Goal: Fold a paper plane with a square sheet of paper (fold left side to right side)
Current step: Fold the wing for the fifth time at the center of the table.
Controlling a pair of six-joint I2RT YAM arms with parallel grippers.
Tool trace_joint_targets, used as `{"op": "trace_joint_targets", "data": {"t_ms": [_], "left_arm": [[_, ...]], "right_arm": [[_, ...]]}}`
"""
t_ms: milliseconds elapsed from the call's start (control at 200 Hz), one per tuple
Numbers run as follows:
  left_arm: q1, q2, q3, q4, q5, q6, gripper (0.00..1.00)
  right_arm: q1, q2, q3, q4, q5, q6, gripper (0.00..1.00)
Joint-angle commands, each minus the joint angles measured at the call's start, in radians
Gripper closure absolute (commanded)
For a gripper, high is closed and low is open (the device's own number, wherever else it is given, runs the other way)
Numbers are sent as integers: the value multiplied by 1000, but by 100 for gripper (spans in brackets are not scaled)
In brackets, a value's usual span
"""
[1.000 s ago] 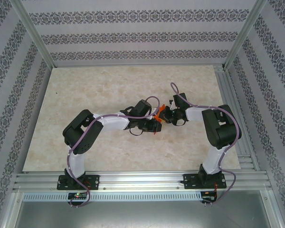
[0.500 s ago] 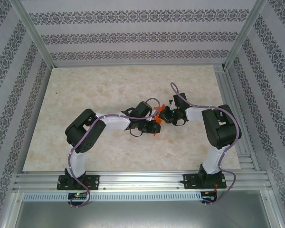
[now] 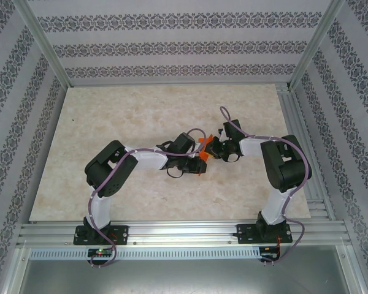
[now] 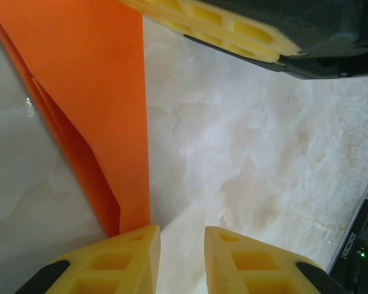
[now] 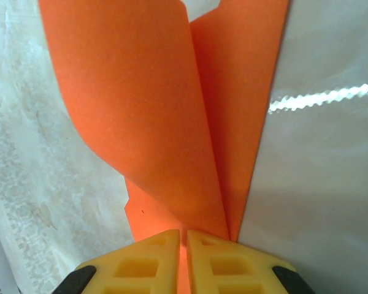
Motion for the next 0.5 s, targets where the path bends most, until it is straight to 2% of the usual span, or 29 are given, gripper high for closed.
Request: {"op": "trace_joint_targets", "data": {"t_ms": [0,495], "left_arm": [[-25,20,-33,3,-14,-21,72],[-92,7,-117,100,18,-116,72]], "right_arm": [[8,45,-13,-78,84,-32,87],[2,56,-11,-78,85,-32,87]]}}
